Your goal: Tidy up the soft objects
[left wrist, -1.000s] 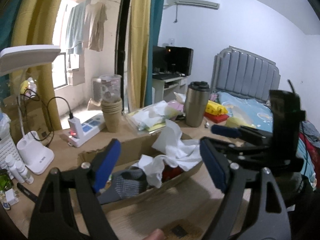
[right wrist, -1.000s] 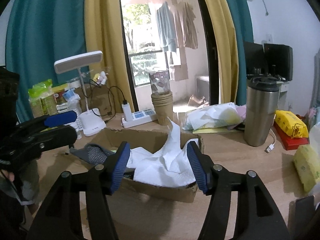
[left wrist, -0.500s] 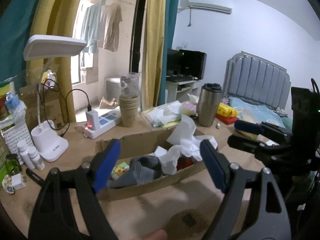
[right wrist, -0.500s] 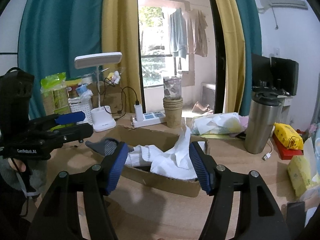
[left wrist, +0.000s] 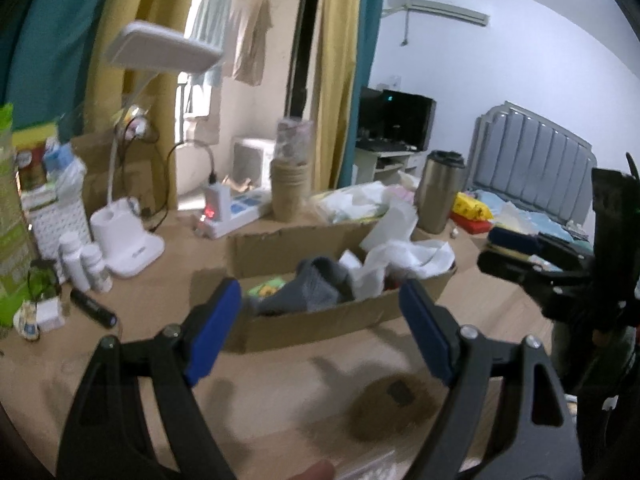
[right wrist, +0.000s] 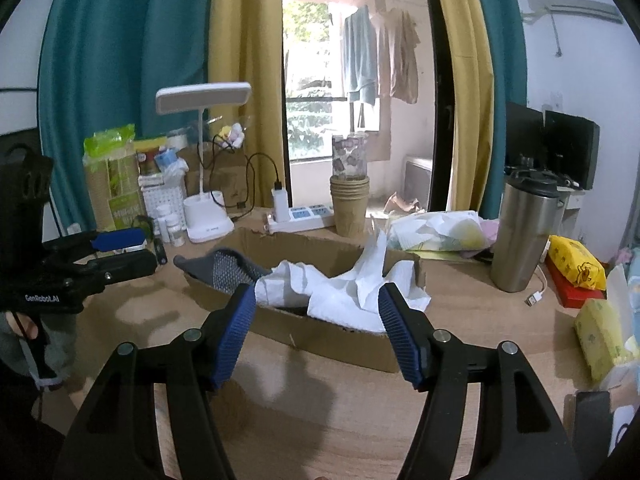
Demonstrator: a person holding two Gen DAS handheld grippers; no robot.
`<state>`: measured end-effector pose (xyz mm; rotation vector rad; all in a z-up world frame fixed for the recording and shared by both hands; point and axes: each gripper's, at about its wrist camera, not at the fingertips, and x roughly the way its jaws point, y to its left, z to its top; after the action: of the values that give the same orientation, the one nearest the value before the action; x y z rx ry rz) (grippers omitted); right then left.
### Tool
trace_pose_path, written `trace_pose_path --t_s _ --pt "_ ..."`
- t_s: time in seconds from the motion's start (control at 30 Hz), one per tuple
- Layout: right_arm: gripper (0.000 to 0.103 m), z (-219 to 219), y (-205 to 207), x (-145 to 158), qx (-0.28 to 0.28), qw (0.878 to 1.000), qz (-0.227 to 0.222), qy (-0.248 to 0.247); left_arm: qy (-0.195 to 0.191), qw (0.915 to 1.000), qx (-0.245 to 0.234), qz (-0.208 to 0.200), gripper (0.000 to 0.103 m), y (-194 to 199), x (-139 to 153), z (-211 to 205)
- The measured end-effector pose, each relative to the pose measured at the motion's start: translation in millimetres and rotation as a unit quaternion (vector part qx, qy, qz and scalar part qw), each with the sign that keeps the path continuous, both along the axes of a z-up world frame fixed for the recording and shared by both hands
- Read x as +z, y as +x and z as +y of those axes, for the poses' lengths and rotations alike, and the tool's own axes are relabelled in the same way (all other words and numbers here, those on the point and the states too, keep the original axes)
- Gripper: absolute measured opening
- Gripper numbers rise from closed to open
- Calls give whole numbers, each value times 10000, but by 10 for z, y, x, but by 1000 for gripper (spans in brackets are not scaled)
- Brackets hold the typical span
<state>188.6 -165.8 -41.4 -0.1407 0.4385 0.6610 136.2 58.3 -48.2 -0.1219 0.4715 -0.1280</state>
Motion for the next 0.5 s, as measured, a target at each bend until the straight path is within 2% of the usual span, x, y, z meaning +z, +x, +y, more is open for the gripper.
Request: trace_pose_path --t_s 0.23,0.5 --pt "67 149 -35 -107 217 9997 143 -48 -136 9994 224 245 83 -139 -199 122" --pt "67 330 -82 -297 394 9980 469 -143 -165 9981 270 529 83 -253 -411 147"
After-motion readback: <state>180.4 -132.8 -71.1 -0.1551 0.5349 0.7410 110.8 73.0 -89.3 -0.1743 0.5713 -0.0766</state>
